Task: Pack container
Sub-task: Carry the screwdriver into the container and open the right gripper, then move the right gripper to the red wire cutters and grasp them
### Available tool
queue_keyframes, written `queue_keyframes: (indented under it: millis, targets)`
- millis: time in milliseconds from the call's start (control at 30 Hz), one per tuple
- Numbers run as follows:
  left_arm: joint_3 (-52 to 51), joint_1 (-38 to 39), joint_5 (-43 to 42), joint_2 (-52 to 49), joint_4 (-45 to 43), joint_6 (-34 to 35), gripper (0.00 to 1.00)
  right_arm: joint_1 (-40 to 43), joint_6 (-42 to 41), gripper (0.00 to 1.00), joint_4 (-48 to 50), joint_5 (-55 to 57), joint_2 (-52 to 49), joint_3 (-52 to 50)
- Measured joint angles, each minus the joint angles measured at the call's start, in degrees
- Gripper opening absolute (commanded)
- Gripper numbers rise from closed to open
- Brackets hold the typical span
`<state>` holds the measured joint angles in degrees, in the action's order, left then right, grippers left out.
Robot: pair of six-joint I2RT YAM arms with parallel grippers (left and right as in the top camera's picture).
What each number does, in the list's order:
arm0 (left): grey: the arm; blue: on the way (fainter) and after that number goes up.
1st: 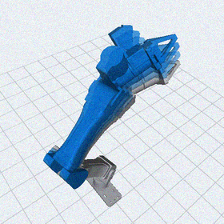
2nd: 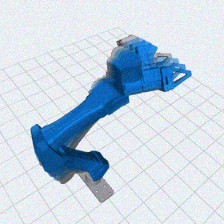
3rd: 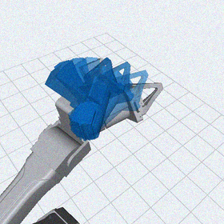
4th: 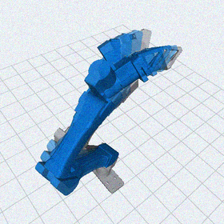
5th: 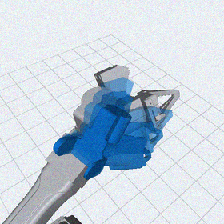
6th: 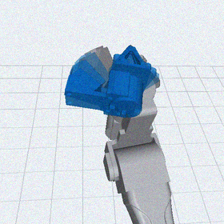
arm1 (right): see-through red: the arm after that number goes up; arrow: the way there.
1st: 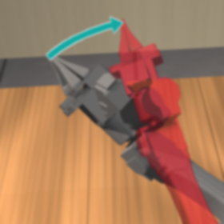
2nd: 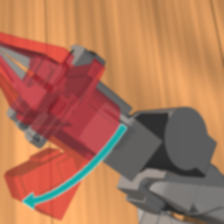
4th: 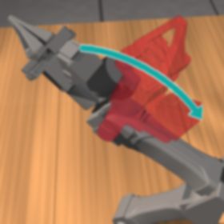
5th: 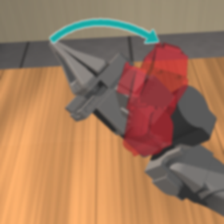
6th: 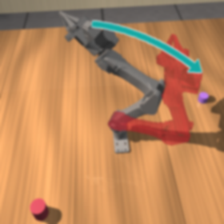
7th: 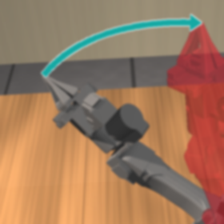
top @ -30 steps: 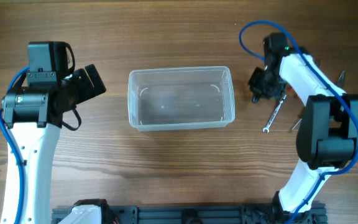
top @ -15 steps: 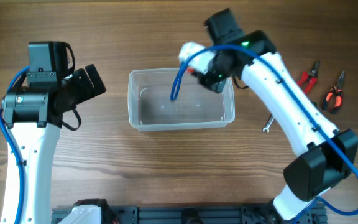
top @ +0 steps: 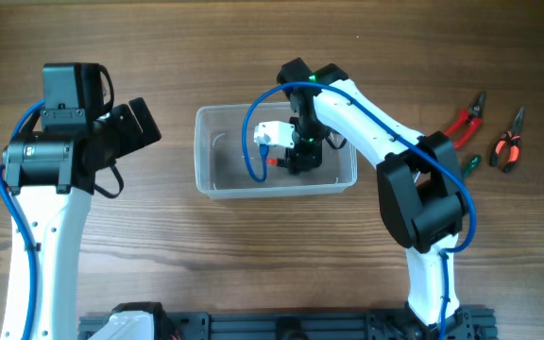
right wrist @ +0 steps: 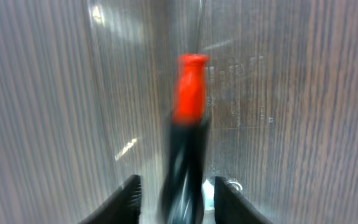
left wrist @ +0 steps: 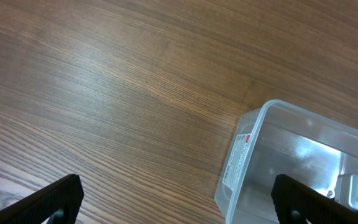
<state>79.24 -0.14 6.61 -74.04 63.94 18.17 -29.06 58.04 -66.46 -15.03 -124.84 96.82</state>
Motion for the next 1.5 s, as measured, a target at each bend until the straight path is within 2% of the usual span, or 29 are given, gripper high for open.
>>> queue_keyframes:
  millis: [100,200,300,400,433,533,633,733,833,1200,1500]
  targets:
    - [0.00,0.00,0.00,0.00,0.00,0.00,1.00,0.00,-3.85,0.68,0.81,-0.17,0.00,0.00]
    - [0.00,0.00,0.00,0.00,0.00,0.00,1.00,0.00,-10.69,0.71,-0.07,-0.17,0.00,1.05]
    - [0.00,0.00,0.00,0.00,0.00,0.00,1.00,0.00,-21.05,0.73,-5.33,2.27,0.81,8.68]
    - [0.00,0.00,0.00,0.00,0.09,0.00,1.00,0.70,-32.96,0.97,-7.21,10.75,5.03,16.48]
    - [0.00,0.00,0.02,0.00,0.09,0.00,1.00,1.64,-37.64,1.00,-6.93,14.32,7.82,18.58]
    - [0.00,0.00,0.00,0.00,0.11,0.00,1.00,8.52,-50.86,1.00,-5.16,20.41,17.11,22.56]
    - [0.00,0.00,0.00,0.00,0.11,0.00,1.00,23.10,-62.55,0.99,-4.92,23.21,23.63,24.22]
    - [0.00,0.00,0.02,0.00,0.11,0.00,1.00,33.92,-68.37,1.00,-5.53,22.97,23.58,23.47]
    - [0.00,0.00,0.00,0.00,0.11,0.00,1.00,39.43,-73.50,1.00,-5.73,22.75,20.39,21.20]
    - [0.00,0.00,0.00,0.00,0.13,0.00,1.00,40.85,-84.91,1.00,-5.66,20.41,-3.54,17.55]
    - [0.00,0.00,0.00,0.00,0.11,0.00,1.00,40.85,-85.50,1.00,-4.74,17.59,-6.54,17.53]
